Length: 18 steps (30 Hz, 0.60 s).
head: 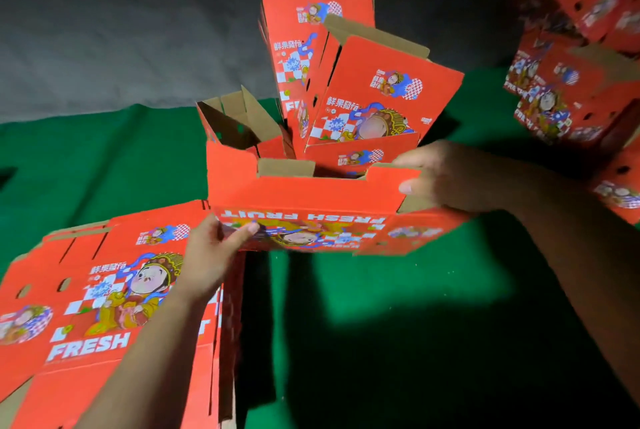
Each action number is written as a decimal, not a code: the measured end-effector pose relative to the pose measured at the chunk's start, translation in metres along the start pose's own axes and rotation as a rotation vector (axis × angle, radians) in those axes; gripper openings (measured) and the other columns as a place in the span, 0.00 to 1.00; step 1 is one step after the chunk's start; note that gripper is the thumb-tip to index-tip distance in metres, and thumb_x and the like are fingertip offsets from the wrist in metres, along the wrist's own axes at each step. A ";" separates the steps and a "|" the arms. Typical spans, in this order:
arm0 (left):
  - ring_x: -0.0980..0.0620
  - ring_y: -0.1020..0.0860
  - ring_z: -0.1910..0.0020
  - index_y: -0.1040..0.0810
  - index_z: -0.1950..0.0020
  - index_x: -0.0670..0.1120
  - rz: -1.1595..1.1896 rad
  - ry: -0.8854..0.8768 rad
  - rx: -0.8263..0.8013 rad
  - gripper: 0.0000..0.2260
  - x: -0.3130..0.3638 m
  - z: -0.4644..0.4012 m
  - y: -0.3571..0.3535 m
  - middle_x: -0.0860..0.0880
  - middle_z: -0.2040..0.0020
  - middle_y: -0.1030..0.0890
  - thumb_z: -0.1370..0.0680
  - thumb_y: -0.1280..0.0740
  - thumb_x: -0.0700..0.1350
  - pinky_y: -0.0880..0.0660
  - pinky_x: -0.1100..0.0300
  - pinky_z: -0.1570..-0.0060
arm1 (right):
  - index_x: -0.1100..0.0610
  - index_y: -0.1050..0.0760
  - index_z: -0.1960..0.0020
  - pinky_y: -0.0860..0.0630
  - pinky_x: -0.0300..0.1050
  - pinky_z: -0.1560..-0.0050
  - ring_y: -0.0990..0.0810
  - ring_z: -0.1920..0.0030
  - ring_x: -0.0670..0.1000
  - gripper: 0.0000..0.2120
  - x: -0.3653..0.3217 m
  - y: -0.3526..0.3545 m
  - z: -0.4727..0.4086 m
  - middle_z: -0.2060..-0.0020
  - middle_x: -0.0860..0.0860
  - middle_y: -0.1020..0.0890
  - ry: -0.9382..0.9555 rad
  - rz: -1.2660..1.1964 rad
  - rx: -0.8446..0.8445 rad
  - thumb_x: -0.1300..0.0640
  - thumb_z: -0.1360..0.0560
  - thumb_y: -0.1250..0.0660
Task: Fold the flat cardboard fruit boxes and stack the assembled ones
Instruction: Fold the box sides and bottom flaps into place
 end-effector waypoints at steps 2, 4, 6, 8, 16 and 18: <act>0.71 0.25 0.63 0.17 0.52 0.41 -0.013 -0.053 -0.011 0.07 -0.006 0.000 0.001 0.52 0.49 0.35 0.22 0.26 0.45 0.28 0.74 0.60 | 0.45 0.21 0.38 0.21 0.49 0.46 0.16 0.48 0.51 0.27 0.002 0.009 -0.008 0.49 0.48 0.14 0.044 0.120 0.087 0.31 0.31 0.35; 0.68 0.20 0.53 0.16 0.47 0.44 0.073 -0.073 -0.044 0.04 -0.006 0.004 -0.004 0.55 0.51 0.12 0.20 0.30 0.39 0.24 0.70 0.49 | 0.49 0.22 0.34 0.24 0.51 0.38 0.19 0.40 0.56 0.29 0.024 0.013 -0.013 0.40 0.54 0.17 -0.028 0.081 0.306 0.34 0.28 0.36; 0.64 0.20 0.51 0.16 0.47 0.46 0.068 -0.079 -0.109 0.06 -0.002 0.009 -0.014 0.52 0.49 0.13 0.18 0.32 0.37 0.25 0.67 0.46 | 0.59 0.31 0.24 0.35 0.54 0.27 0.30 0.27 0.61 0.37 0.054 0.005 -0.006 0.27 0.63 0.28 -0.238 -0.076 0.417 0.37 0.25 0.40; 0.62 0.21 0.51 0.17 0.47 0.45 0.048 -0.097 -0.128 0.06 0.004 0.005 -0.019 0.50 0.50 0.14 0.17 0.33 0.38 0.26 0.66 0.47 | 0.62 0.38 0.20 0.43 0.55 0.22 0.38 0.22 0.64 0.41 0.090 -0.002 0.005 0.22 0.67 0.38 -0.484 -0.244 0.546 0.37 0.24 0.44; 0.60 0.19 0.56 0.21 0.47 0.45 0.271 -0.009 -0.058 0.02 0.008 -0.006 -0.018 0.54 0.55 0.15 0.17 0.32 0.42 0.25 0.67 0.54 | 0.53 0.24 0.53 0.27 0.45 0.59 0.21 0.63 0.55 0.27 0.118 -0.038 0.013 0.61 0.57 0.21 -0.701 -1.381 0.628 0.31 0.20 0.47; 0.58 0.18 0.47 0.22 0.37 0.48 0.301 0.017 -0.163 0.14 0.008 -0.001 -0.032 0.53 0.44 0.14 0.21 0.26 0.45 0.21 0.63 0.47 | 0.53 0.27 0.54 0.27 0.38 0.68 0.22 0.71 0.52 0.23 0.108 -0.037 0.009 0.65 0.56 0.20 -0.698 -1.411 0.658 0.35 0.17 0.47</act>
Point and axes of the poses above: each hand's wrist, its own z-axis away from the middle knuckle, its own y-axis out of the back of the hand, x = y × z, the point moved 6 cm from there along -z, towards the middle knuckle
